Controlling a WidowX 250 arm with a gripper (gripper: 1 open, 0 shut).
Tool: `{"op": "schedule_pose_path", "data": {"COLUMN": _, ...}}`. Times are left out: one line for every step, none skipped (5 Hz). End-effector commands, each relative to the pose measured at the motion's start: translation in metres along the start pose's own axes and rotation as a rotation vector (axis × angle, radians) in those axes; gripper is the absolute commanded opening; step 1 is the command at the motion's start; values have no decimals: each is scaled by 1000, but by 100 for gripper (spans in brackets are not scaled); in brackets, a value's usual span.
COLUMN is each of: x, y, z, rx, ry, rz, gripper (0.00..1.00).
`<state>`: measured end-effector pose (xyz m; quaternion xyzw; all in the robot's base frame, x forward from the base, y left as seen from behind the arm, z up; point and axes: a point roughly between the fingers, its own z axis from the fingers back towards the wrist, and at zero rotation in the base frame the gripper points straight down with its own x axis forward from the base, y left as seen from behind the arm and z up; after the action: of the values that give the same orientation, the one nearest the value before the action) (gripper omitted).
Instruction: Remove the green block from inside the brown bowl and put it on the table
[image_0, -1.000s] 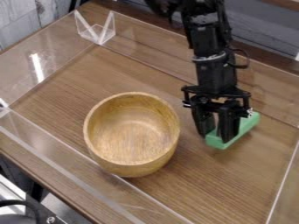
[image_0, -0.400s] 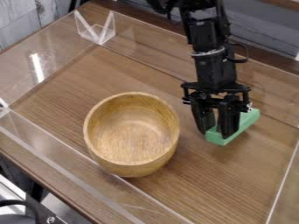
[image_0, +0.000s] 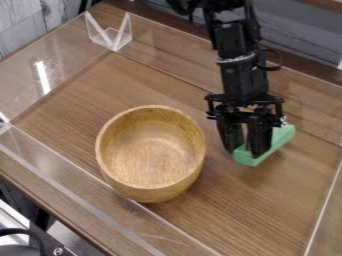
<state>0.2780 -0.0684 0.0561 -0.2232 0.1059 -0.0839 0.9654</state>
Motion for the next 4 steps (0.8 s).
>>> {"op": "schedule_pose_path", "data": {"x": 9, "y": -4, "z": 16, "rx": -2, "ry": -51, "rz": -26, "gripper": 0}}
{"op": "schedule_pose_path", "data": {"x": 8, "y": -4, "z": 17, "rx": -8, "ry": -48, "rz": -26, "gripper": 0}}
{"op": "schedule_pose_path", "data": {"x": 8, "y": -3, "z": 18, "rx": -13, "ry": -45, "rz": -26, "gripper": 0}}
{"op": "schedule_pose_path", "data": {"x": 8, "y": -3, "z": 18, "rx": -19, "ry": -42, "rz": -27, "gripper": 0}}
